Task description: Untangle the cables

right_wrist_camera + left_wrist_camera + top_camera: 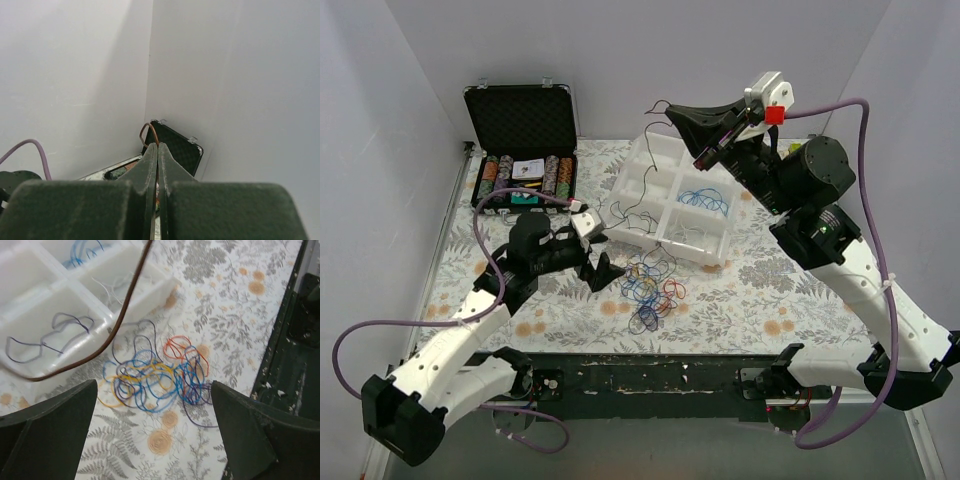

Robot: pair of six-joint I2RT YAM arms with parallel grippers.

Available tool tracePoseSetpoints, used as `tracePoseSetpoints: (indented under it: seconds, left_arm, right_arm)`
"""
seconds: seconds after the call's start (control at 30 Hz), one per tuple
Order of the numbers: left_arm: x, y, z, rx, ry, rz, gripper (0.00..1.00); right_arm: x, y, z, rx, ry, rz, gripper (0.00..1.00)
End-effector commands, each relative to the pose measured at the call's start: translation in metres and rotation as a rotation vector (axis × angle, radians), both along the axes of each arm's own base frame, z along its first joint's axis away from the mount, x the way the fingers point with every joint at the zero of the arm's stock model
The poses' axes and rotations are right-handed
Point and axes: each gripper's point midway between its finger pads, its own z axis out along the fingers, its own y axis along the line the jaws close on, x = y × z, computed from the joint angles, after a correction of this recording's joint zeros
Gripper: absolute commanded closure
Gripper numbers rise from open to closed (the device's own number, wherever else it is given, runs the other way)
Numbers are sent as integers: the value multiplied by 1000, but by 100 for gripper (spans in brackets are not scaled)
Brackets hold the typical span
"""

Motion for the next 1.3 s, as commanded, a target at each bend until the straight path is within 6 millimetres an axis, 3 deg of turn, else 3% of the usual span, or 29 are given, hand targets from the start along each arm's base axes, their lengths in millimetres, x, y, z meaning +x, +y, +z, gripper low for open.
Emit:
tracePoseSetpoints:
  seconds: [0.0,0.1,0.17,0.3,0.67,0.8,0.97,1.1,1.27]
  left_arm:
    - [18,3,75,-138,-273,80,2]
    - [15,0,98,-180,-322,59,2]
    - [11,-3,99,-181,-277,38,2]
    - [3,-1,89,-161,-227,29,2]
    - [-15,13,62,-95,-188,31,2]
    - [-16,18,56,-79,-192,46,2]
    - [-16,19,52,-76,-175,57,2]
    - [-17,19,47,-71,-145,60,2]
    - [-14,20,49,-66,-159,74,2]
  right_arm:
    - [-13,-3,26,65,-54,37,99]
    - [-6,-4,25,70,-61,7,99]
    - [5,-3,22,65,-55,-36,99]
    - [34,8,7,29,-56,-109,99]
    - [149,32,-49,-67,-34,-257,99]
    - [182,41,-67,-96,-7,-277,99]
    - [222,49,-106,-143,72,-276,99]
    - [246,45,-138,-169,145,-283,99]
    - [260,37,-173,-187,218,-296,99]
